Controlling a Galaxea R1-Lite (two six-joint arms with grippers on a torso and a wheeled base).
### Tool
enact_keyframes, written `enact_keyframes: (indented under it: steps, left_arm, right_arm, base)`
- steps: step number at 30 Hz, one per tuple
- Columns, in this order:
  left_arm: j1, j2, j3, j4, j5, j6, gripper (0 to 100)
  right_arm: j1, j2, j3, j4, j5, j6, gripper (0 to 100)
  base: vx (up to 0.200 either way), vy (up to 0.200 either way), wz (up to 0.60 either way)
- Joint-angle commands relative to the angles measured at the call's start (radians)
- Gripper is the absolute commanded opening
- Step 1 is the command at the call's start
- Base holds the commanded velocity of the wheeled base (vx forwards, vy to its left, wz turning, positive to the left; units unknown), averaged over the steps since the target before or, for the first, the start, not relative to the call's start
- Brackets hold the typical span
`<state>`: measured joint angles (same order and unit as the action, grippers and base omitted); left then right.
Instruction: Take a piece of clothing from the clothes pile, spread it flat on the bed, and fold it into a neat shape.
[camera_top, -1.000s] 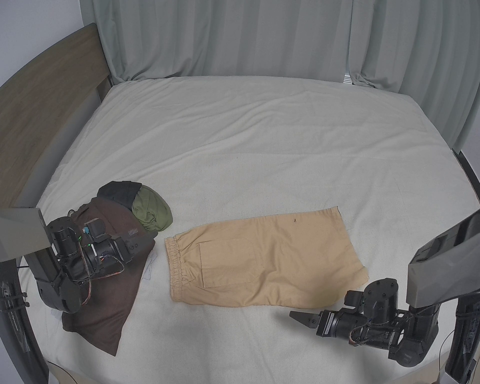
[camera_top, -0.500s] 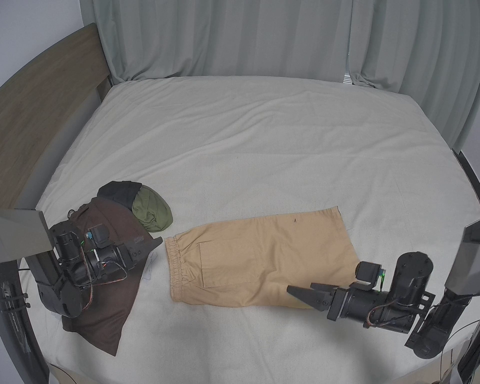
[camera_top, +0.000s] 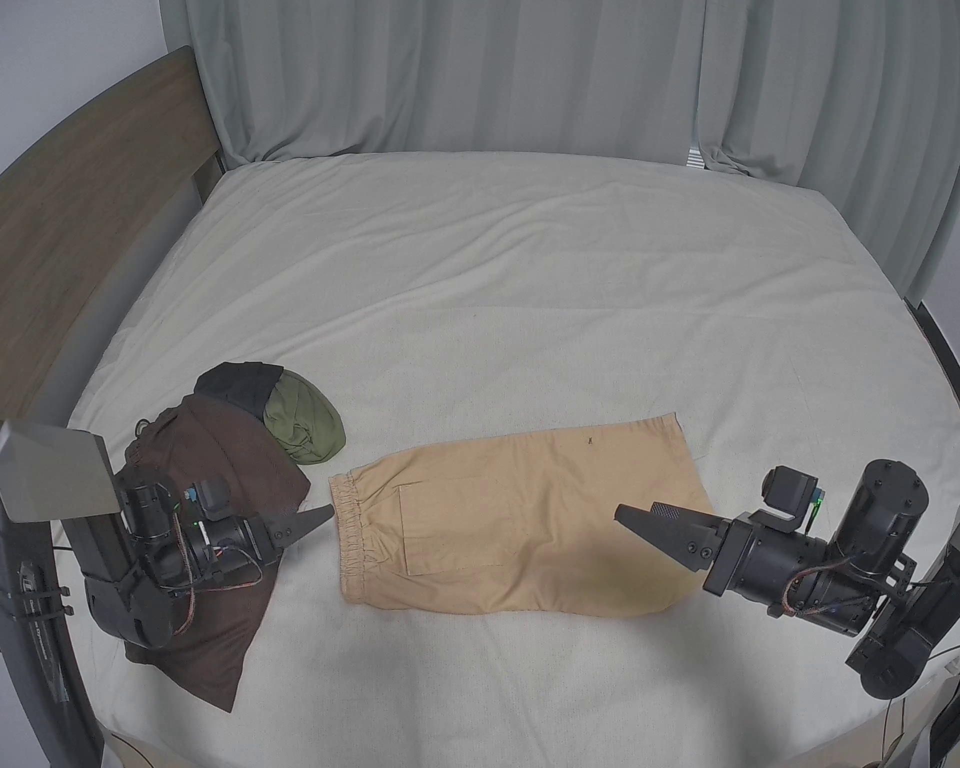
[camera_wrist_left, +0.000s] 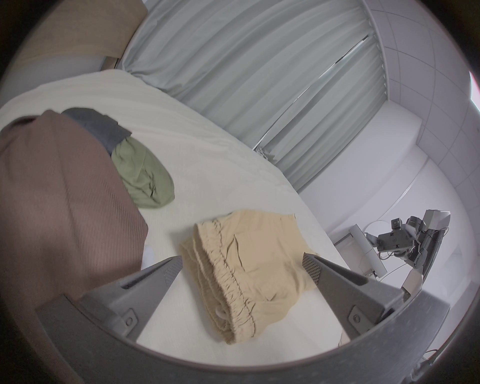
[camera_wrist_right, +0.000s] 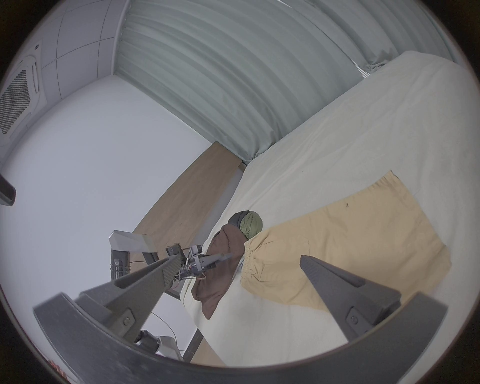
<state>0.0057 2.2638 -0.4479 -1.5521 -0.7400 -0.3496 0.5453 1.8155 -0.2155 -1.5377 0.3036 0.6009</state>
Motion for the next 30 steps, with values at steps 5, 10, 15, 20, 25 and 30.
enact_keyframes:
  steps: [5,10,15,20,25,30]
  left_arm:
    - [-0.041,0.106,0.0,0.0,-0.004,-0.006,100]
    - [-0.061,0.177,-0.017,0.0,0.001,-0.002,100]
    - [-0.075,0.237,-0.041,-0.002,0.01,0.003,100]
    - [-0.09,0.27,-0.045,0.0,0.013,0.003,100]
    - [-0.116,0.301,-0.058,-0.002,0.031,0.001,100]
    - [-0.145,0.304,-0.084,0.0,0.042,-0.02,100]
  right_arm:
    - [-0.004,-0.01,0.001,-0.001,0.002,-0.001,100]
    - [-0.002,-0.007,0.001,-0.001,0.002,0.0,100]
    - [-0.008,-0.009,-0.001,-0.001,0.002,-0.004,100]
    - [-0.018,-0.012,-0.002,-0.001,0.002,-0.004,100]
    - [-0.013,-0.01,-0.002,-0.001,0.002,-0.004,100]
    - [-0.013,-0.009,0.002,-0.001,0.003,-0.03,100]
  base:
    - [0.0,0.0,0.0]
    - [0.0,0.0,0.0]
    - [0.0,0.0,0.0]
    - [0.0,0.0,0.0]
    - [0.0,0.0,0.0]
    - [0.0,0.0,0.0]
